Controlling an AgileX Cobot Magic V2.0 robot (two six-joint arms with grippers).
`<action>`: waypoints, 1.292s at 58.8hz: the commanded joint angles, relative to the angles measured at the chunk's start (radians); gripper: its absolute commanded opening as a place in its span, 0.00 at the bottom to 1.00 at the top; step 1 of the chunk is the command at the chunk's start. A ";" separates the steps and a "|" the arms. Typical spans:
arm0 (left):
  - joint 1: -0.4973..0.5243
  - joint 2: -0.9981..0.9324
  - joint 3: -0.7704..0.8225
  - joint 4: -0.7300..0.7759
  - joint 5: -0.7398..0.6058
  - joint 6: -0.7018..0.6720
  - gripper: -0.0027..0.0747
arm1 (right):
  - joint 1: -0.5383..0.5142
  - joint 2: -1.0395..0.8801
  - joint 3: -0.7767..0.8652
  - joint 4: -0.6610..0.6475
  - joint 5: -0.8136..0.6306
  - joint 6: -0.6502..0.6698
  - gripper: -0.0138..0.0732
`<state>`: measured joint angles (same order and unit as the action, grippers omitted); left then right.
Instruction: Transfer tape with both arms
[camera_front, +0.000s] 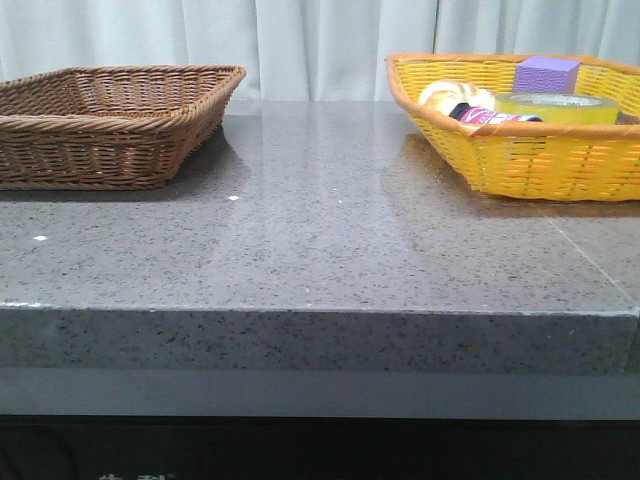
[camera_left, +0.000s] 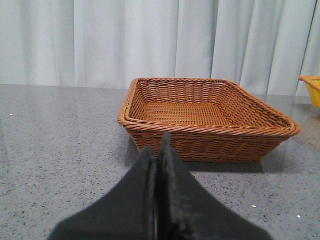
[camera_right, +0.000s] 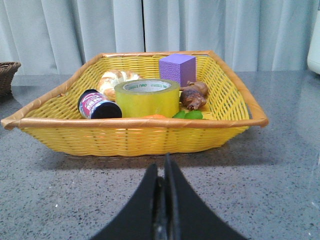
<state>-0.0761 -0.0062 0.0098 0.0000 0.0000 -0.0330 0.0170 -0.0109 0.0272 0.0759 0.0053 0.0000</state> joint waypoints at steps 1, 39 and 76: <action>0.002 -0.018 0.039 0.000 -0.081 -0.012 0.01 | -0.006 -0.026 -0.026 -0.002 -0.071 -0.009 0.08; 0.002 -0.018 0.039 0.000 -0.081 -0.012 0.01 | -0.006 -0.026 -0.026 -0.002 -0.079 -0.009 0.08; 0.002 0.019 -0.377 -0.041 0.163 -0.012 0.01 | -0.006 0.021 -0.381 0.005 0.083 -0.009 0.08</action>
<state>-0.0761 -0.0062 -0.2690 -0.0343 0.1775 -0.0330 0.0170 -0.0109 -0.2463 0.0924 0.1021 0.0000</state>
